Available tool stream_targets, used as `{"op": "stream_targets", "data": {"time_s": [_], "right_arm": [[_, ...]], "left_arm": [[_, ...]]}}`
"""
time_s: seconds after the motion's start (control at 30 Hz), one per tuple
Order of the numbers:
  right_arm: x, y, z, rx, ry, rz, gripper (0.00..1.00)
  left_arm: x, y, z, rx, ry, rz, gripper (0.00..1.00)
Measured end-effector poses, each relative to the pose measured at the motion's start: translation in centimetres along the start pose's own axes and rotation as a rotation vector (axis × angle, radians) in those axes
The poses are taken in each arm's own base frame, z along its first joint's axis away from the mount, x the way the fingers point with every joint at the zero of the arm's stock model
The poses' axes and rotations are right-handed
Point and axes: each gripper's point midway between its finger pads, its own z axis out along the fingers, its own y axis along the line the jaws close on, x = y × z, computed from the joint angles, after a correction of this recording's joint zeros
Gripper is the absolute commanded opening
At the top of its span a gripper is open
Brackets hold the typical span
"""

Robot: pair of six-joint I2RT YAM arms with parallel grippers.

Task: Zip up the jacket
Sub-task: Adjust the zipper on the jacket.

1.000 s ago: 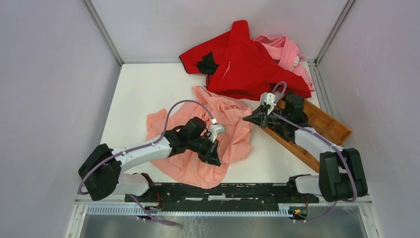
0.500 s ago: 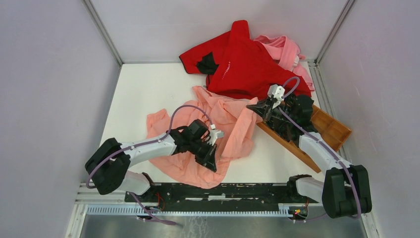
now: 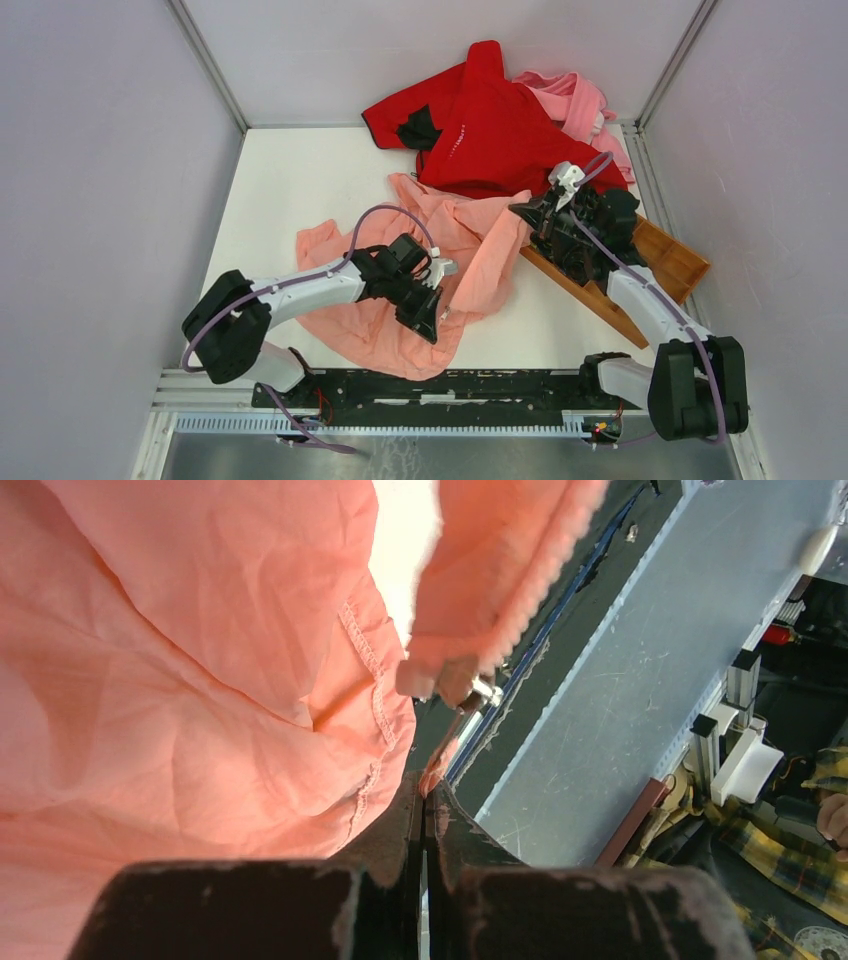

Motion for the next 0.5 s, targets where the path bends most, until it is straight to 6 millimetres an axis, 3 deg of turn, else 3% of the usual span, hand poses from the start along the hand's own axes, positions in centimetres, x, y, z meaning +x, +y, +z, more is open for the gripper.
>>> {"op": "stream_targets", "data": {"time_s": [0.2, 0.37, 0.5], "right_arm": [[0.8, 0.0, 0.1, -0.008, 0.016, 0.038, 0.00], [0.6, 1.6, 0.8, -0.102, -0.006, 0.044, 0.00], [0.6, 4.0, 1.3, -0.225, -0.017, 0.041, 0.00]], "left_arm": [[0.4, 0.3, 0.2, -0.005, 0.018, -0.010, 0.02], [-0.4, -0.1, 0.3, 0.020, -0.014, 0.017, 0.05], [-1.2, -0.5, 0.7, 0.062, -0.078, 0.062, 0.25]]}}
